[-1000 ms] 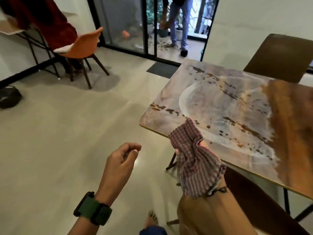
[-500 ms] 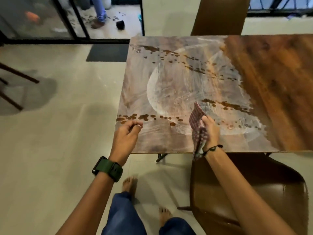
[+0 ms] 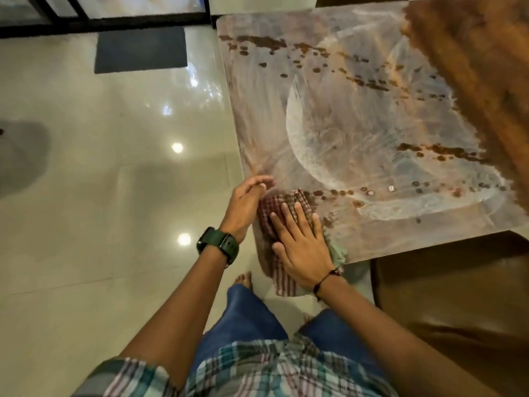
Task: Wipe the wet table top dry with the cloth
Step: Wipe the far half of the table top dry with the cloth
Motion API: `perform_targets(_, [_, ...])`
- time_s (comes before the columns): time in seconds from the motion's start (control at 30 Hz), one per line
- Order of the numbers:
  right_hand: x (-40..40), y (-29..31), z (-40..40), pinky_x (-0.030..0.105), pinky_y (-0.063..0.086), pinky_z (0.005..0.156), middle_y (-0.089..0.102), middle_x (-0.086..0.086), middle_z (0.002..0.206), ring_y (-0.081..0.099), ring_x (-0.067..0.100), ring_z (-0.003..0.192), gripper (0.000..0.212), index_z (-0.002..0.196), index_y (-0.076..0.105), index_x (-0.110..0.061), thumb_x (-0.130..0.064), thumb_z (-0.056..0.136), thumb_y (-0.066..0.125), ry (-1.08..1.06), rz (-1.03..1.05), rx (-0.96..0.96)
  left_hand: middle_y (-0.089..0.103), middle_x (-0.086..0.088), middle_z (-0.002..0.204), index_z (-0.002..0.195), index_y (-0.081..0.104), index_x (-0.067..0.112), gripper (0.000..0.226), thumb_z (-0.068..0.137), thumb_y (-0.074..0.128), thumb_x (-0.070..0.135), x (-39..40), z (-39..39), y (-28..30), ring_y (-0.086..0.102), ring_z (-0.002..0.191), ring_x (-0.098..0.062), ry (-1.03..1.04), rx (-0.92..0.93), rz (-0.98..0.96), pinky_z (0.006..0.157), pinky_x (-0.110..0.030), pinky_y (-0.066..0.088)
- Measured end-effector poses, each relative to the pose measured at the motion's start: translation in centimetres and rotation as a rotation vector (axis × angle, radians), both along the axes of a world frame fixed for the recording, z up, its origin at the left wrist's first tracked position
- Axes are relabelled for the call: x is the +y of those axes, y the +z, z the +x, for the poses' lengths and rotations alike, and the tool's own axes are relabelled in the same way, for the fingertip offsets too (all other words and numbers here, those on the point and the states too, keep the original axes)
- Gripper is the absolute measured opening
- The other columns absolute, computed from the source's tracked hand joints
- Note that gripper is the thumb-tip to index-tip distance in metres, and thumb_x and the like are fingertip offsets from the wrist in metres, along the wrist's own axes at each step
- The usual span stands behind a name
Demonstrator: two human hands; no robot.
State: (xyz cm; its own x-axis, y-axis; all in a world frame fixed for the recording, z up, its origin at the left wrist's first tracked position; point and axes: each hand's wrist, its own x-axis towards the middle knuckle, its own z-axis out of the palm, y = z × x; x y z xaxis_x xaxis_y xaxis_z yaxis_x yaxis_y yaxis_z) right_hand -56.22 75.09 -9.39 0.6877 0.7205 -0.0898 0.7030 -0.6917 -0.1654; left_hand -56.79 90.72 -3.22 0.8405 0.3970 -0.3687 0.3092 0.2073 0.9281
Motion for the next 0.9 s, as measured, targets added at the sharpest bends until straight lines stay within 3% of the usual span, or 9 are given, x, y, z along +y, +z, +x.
perform_targets(0.07, [-0.1,-0.4,-0.6,0.054,0.008,0.108,0.035,0.010,0.150,0.020,0.030,0.140,0.057,0.145,0.028,-0.021,-0.048,0.098,0.009,0.007,-0.032,-0.023,0.062,-0.006,0.113,0.097,0.064,0.015,0.027,0.094,0.039,0.005,0.1,0.5,-0.9,0.055,0.113,-0.018,-0.051,-0.009,-0.041,0.101,-0.029,0.039])
perform_targets(0.17, [1.6,-0.2,0.4,0.056,0.003,0.108,0.029,0.008,0.153,0.018,0.031,0.142,0.057,0.147,0.021,-0.025,-0.049,0.096,0.016,-0.031,-0.073,0.000,0.063,-0.004,0.114,0.101,0.064,0.015,0.029,0.094,0.037,0.006,0.6,0.8,-1.6,0.055,0.112,-0.015,-0.050,-0.027,-0.061,0.099,-0.028,0.040])
perform_targets(0.23, [3.7,0.1,2.9,0.056,-0.005,0.110,0.011,0.004,0.158,0.006,0.029,0.145,0.058,0.148,0.007,-0.031,-0.049,0.094,0.014,-0.027,-0.106,0.004,0.063,-0.003,0.112,0.106,0.062,0.010,0.030,0.093,0.036,0.002,1.3,1.0,-1.5,0.055,0.110,-0.013,0.012,-0.078,-0.090,0.096,-0.025,0.042])
perform_targets(0.33, [7.4,0.7,7.9,0.055,-0.012,0.111,-0.011,-0.003,0.158,-0.014,0.025,0.145,0.054,0.148,-0.006,-0.036,-0.047,0.098,0.012,-0.086,-0.132,0.089,0.059,-0.008,0.120,0.107,0.061,0.011,0.032,0.084,0.040,0.005,2.6,1.6,-1.6,0.050,0.120,-0.017,0.077,-0.145,-0.101,0.103,-0.027,0.038])
perform_targets(0.47, [7.4,0.6,6.4,0.057,-0.010,0.111,-0.010,0.002,0.159,-0.015,0.028,0.144,0.056,0.149,-0.003,-0.032,-0.046,0.097,0.012,-0.082,-0.127,0.078,0.060,-0.007,0.120,0.106,0.062,0.013,0.036,0.083,0.038,0.002,3.2,1.0,-1.8,0.050,0.120,-0.015,0.130,-0.118,-0.027,0.103,-0.028,0.038])
perform_targets(0.6, [2.2,0.2,-1.4,0.060,0.008,0.110,0.022,0.007,0.156,0.012,0.033,0.144,0.054,0.147,0.026,-0.030,-0.047,0.097,0.014,0.206,-0.054,0.034,0.061,-0.005,0.120,0.104,0.063,0.016,0.037,0.089,0.035,-0.002,4.3,1.1,-2.0,0.051,0.119,-0.012,0.107,-0.116,0.020,0.098,-0.022,0.037])
perform_targets(0.67, [1.7,-0.4,-0.6,0.061,0.012,0.108,0.026,0.006,0.155,0.019,0.033,0.142,0.052,0.146,0.028,-0.033,-0.046,0.097,0.018,0.307,-0.053,0.004,0.060,-0.008,0.121,0.104,0.063,0.013,0.035,0.091,0.035,-0.002,4.4,1.4,-1.8,0.051,0.119,-0.014,0.103,-0.104,0.024,0.097,-0.021,0.038])
perform_targets(0.8, [5.5,0.1,2.8,0.062,0.011,0.111,0.020,0.004,0.156,0.014,0.032,0.144,0.057,0.148,0.014,-0.033,-0.046,0.093,0.021,0.201,-0.060,0.049,0.059,-0.008,0.123,0.108,0.061,0.009,0.034,0.092,0.033,-0.002,3.3,1.4,-1.4,0.050,0.120,-0.014,0.091,-0.097,0.028,0.099,-0.021,0.040])
perform_targets(0.9, [9.0,0.7,6.4,0.057,-0.003,0.114,-0.003,0.000,0.159,-0.010,0.027,0.145,0.053,0.146,-0.007,-0.033,-0.047,0.097,0.008,0.091,-0.133,0.049,0.056,-0.008,0.126,0.110,0.060,0.007,0.034,0.092,0.034,-0.004,2.4,1.1,-1.0,0.049,0.118,-0.011,0.108,-0.107,0.019,0.097,-0.017,0.041])
